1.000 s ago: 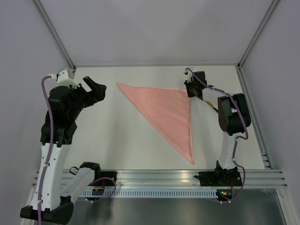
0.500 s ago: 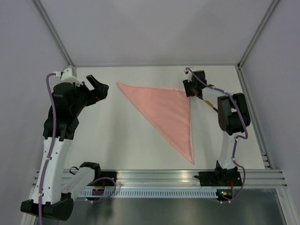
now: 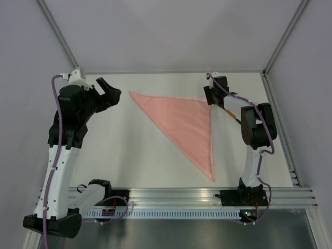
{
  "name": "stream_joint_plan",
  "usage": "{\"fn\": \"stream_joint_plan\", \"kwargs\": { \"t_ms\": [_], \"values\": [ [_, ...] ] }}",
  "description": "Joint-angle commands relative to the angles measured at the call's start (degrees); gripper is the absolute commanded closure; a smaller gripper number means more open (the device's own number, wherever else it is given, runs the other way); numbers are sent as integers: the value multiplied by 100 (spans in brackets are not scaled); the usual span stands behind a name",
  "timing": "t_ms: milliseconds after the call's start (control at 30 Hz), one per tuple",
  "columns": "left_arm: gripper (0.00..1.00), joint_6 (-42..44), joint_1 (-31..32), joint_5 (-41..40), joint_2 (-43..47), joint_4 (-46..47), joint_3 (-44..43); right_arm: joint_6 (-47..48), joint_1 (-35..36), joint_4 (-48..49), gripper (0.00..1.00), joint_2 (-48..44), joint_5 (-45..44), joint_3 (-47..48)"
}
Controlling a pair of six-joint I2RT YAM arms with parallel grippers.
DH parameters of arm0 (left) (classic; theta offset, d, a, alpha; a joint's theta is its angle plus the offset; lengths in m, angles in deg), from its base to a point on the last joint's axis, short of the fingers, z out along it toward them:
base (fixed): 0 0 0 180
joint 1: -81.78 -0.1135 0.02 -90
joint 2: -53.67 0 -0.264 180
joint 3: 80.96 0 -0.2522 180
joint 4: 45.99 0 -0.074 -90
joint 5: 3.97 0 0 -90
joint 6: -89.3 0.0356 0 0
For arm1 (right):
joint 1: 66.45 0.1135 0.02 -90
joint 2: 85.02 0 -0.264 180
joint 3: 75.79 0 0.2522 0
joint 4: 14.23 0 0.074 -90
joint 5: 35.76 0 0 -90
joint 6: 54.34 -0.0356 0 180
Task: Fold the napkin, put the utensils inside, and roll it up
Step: Fold the napkin
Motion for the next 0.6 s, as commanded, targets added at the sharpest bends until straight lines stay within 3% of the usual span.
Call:
{"fn": "stream_joint_plan", "kwargs": {
  "t_ms": [0, 567],
  "values": [
    [1, -220, -22, 275, -28, -19, -301, 122, -28, 42, 38, -42, -366, 197],
    [1, -237, -13, 292, -81, -63, -416, 395, -19, 165, 31, -218, -814, 91]
  ]
}}
